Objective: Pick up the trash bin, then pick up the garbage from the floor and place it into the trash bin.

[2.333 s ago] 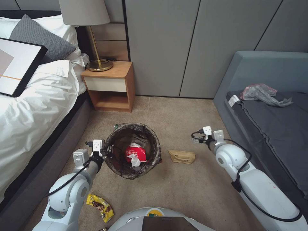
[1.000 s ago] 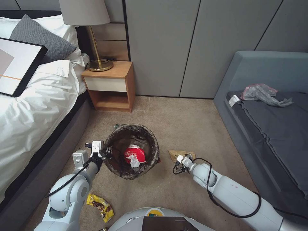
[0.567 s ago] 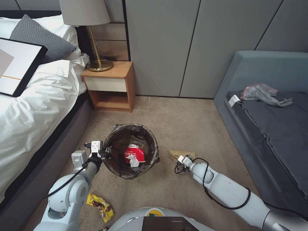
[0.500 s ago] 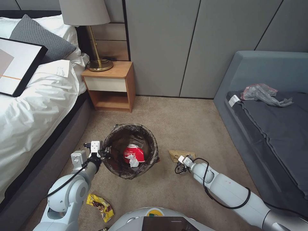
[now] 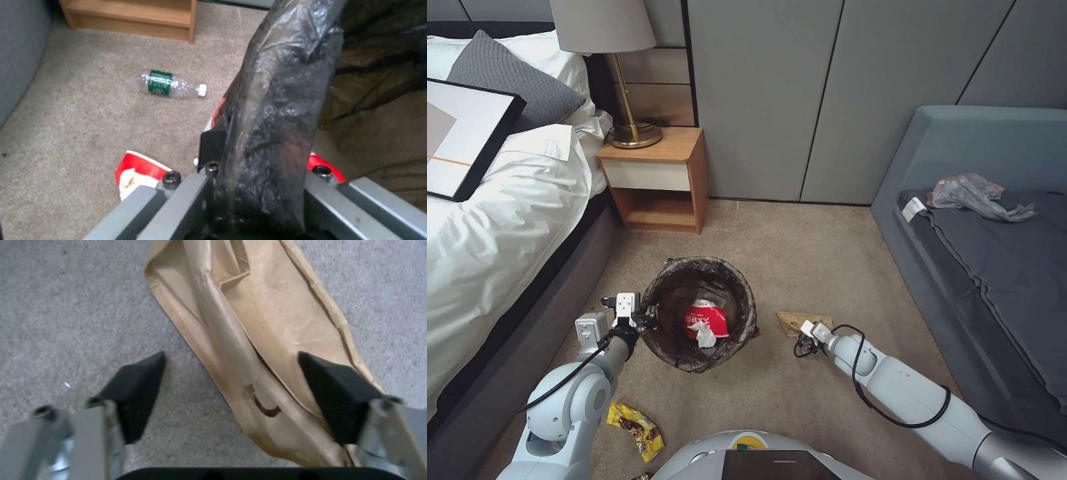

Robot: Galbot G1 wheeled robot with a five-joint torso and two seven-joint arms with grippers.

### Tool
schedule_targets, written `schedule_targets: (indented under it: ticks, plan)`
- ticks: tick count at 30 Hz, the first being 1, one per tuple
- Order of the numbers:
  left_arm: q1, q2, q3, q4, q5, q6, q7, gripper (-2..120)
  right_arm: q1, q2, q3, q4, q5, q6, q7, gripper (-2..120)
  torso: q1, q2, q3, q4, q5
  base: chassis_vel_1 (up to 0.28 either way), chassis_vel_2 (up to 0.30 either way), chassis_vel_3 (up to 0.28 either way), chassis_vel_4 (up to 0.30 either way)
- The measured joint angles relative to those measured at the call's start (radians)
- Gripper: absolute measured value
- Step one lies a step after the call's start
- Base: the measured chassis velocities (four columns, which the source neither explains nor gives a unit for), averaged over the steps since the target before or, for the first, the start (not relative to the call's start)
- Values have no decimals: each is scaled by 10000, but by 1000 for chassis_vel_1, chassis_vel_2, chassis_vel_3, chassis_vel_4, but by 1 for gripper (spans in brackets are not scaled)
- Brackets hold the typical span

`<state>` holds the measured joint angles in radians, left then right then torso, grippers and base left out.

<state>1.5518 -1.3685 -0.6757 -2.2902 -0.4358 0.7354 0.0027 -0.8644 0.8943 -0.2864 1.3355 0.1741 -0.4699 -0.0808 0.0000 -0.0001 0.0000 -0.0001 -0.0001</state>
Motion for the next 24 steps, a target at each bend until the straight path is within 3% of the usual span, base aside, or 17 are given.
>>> schedule_targets:
  ticks: [2, 4, 6, 12, 19, 24]
  plan:
    - [4, 5, 0, 0, -2, 0, 4, 0, -10, 9, 35, -16, -25, 25, -18, 61, 0, 0, 0, 1, 0, 0, 0, 0, 0]
    - [4, 5, 0, 0, -2, 0, 4, 0, -10, 9, 35, -16, -25, 25, -18, 61, 0, 0, 0, 1, 0, 0, 0, 0, 0]
    - [-8, 11, 17, 0, -2, 0, 10, 0, -36, 41, 82, -110, -65, 68, -19, 44, 0, 0, 0, 0, 0, 0, 0, 0, 0]
    - [-20, 25, 16, 1, -3, 0, 12, 0, -49, 58, 134, -233, -129, 144, -63, 29, 0, 0, 0, 1, 0, 0, 0, 0, 0]
    - [-12, 29, 14, 1, -2, 0, 23, 0, -53, 89, 167, -260, -166, 169, -71, 0, 0, 0, 0, 1, 0, 0, 0, 0, 0]
    - [-6, 24, 18, -25, -2, 0, 24, 0, -69, 82, 221, -174, -166, 129, -68, 0, 0, 0, 0, 0, 1, 0, 0, 0, 0]
